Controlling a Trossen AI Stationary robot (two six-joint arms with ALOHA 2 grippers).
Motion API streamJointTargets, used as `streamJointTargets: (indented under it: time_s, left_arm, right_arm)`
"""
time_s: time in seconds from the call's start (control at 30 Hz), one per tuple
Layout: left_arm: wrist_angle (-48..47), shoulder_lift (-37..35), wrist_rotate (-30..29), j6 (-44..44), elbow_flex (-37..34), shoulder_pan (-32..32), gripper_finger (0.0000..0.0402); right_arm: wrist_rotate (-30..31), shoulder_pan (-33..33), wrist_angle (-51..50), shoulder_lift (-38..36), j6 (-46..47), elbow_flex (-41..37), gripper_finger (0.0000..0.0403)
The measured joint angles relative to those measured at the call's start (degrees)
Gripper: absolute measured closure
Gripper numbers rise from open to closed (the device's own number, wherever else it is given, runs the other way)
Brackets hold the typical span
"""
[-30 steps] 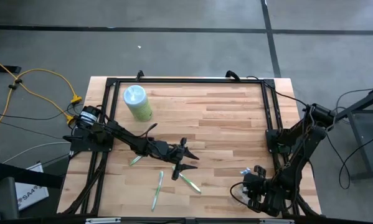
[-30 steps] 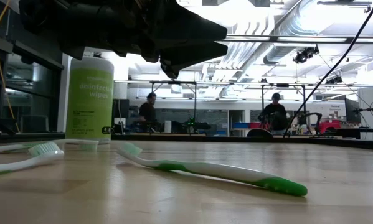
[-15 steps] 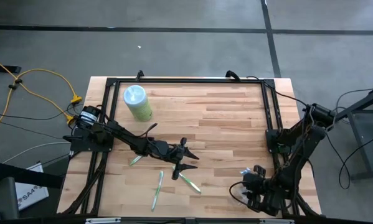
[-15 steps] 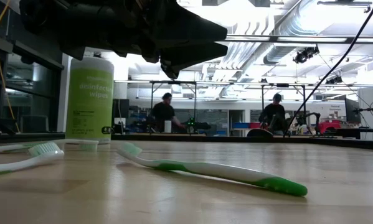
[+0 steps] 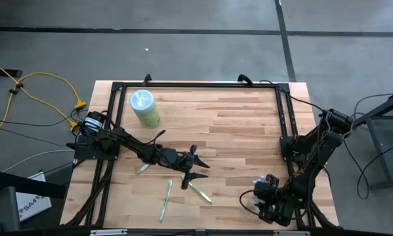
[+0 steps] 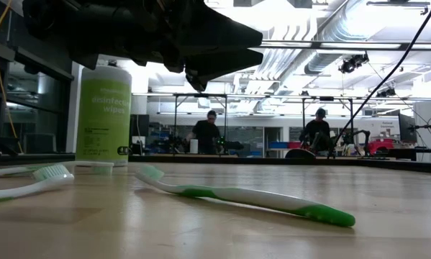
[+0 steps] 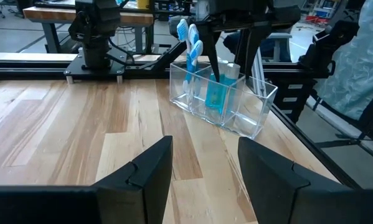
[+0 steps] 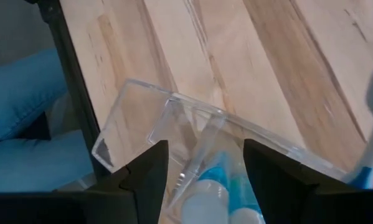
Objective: Pick & Place toothbrushing station
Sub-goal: Put the top green toothbrush into the left section of the transparent organizer
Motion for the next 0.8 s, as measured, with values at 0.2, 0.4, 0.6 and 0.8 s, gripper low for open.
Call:
streamJointTargets:
  time_s: [0.2, 0.4, 0.6, 0.8]
  left_arm:
    - [0.0, 0.0, 0.0, 0.0, 0.0, 0.0, 0.0224]
    - [0.0, 0.0, 0.0, 0.0, 0.0, 0.0, 0.0224]
    - [0.0, 0.0, 0.0, 0.0, 0.0, 0.0, 0.0224]
    - [0.0, 0.0, 0.1, 0.0, 0.0, 0.0, 0.0224]
  right_arm:
    - [-0.2, 0.0, 1.0, -0.1, 0.0, 0.0, 0.0204]
    - [-0.1, -0.4, 1.3, -1.7, 0.0, 0.0, 0.0204]
    - [0.0, -0.8, 4.1, -3.4, -1.5, 0.0, 0.0204]
    - [-0.2, -0.7, 7.9, -4.8, -2.9, 0.0, 0.0204]
